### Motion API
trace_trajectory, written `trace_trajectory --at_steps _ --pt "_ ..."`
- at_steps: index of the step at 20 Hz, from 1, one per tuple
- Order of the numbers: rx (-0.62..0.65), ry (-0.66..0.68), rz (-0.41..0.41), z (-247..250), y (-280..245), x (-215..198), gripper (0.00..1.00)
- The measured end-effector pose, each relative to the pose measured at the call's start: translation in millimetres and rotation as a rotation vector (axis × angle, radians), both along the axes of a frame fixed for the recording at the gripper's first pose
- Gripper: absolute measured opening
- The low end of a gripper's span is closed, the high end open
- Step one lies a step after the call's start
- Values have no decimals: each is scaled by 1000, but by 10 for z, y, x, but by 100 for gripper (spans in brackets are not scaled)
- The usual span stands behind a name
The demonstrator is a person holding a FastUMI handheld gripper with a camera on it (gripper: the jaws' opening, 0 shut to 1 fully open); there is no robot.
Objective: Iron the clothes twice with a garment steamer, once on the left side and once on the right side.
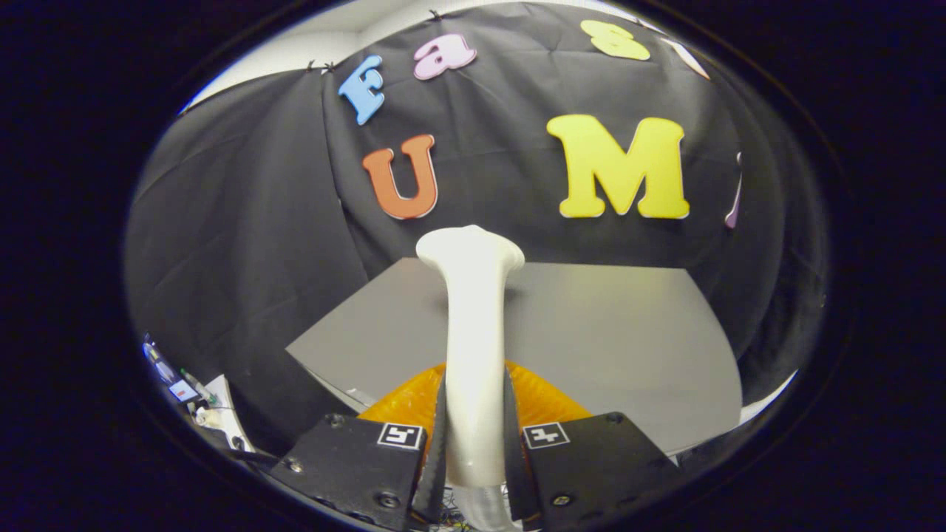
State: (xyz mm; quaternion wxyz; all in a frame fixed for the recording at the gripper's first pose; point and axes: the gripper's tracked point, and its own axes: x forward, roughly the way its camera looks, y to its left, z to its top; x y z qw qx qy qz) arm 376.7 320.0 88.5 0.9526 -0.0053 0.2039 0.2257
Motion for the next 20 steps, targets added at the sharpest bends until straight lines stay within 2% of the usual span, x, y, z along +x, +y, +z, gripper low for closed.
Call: trace_trajectory --at_steps 5,12,16,20 --pt "26 -105 -64 411 -625 -625 36" --pt "79 -217 -246 855 -1913 -1508 36" --pt "94 -264 -382 985 -2769 -1851 36" --pt "118 -301 -487 1157 -3347 -1894 36"
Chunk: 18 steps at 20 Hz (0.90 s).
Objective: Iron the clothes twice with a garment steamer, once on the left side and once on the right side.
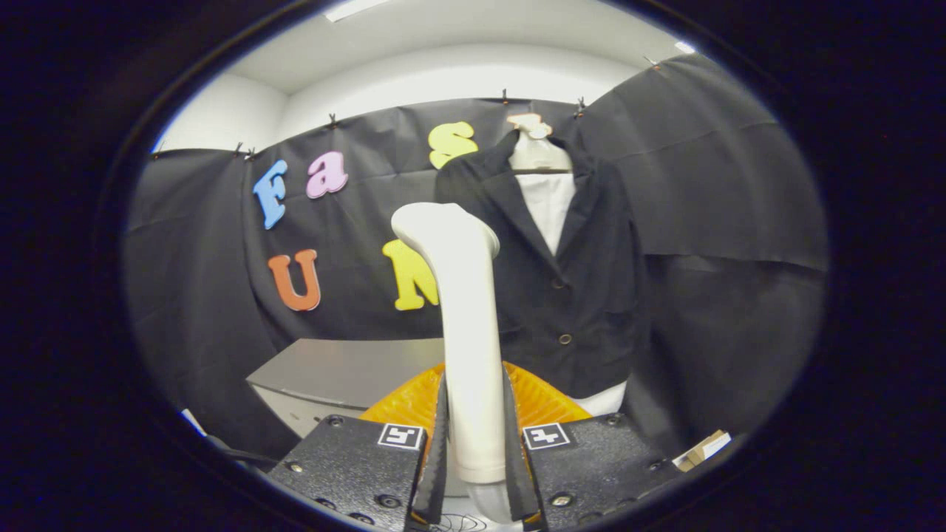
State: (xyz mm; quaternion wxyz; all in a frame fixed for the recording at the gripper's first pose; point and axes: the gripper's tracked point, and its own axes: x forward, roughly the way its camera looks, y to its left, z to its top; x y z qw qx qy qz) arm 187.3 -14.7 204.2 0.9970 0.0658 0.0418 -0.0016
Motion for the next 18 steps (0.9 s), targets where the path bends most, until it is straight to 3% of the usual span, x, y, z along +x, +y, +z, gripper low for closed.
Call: trace_trajectory --at_steps 7,12,18 --pt "38 -56 5 418 -339 442 36" --pt "14 -91 45 774 -428 970 36" --pt "-33 -122 36 955 -668 1449 36"
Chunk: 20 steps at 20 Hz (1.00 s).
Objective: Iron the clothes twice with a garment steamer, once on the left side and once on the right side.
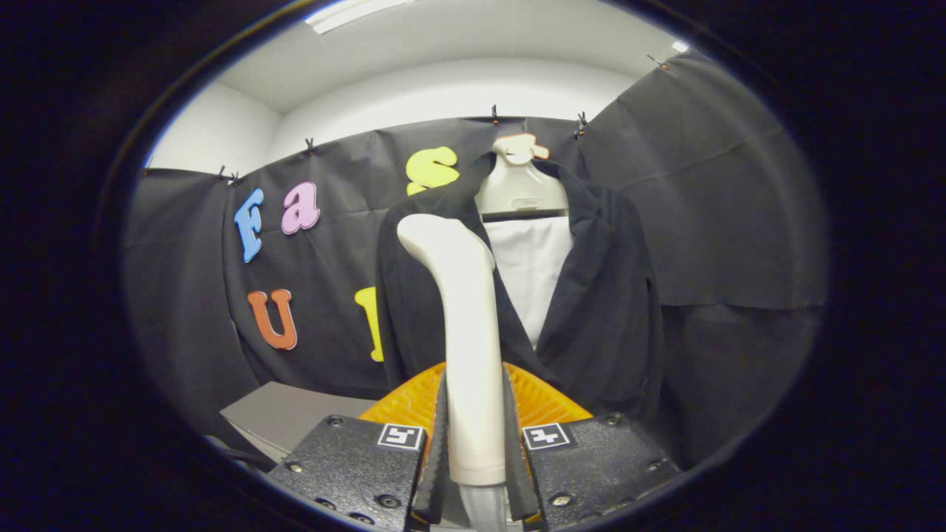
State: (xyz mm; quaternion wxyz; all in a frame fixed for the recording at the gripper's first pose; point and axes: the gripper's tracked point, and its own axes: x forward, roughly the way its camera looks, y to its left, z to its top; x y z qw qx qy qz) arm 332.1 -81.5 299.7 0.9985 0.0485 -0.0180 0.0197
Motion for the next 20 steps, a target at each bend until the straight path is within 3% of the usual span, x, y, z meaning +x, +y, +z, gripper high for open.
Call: trace_trajectory --at_steps 5,20 --pt "-61 8 -14 -178 -111 159 36" --pt "-111 142 -93 -965 -199 -2 36"
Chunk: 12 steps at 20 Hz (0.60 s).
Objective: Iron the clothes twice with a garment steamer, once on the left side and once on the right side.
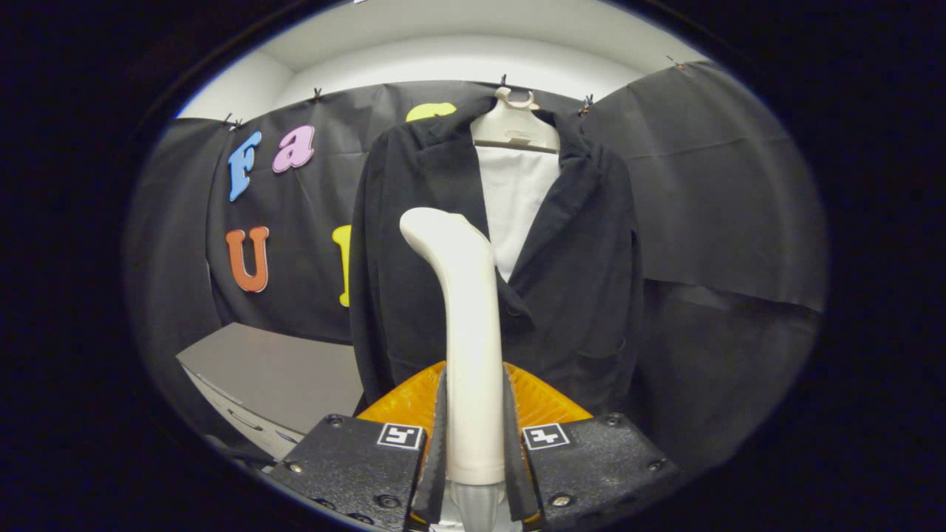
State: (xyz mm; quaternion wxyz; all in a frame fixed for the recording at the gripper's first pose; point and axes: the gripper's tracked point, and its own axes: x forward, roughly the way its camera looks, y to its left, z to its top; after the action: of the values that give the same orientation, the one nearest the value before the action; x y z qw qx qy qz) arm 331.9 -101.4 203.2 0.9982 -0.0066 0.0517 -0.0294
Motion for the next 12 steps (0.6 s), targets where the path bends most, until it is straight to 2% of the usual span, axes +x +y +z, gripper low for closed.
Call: trace_trajectory --at_steps 12 --pt "-9 121 -15 -658 73 -47 36"
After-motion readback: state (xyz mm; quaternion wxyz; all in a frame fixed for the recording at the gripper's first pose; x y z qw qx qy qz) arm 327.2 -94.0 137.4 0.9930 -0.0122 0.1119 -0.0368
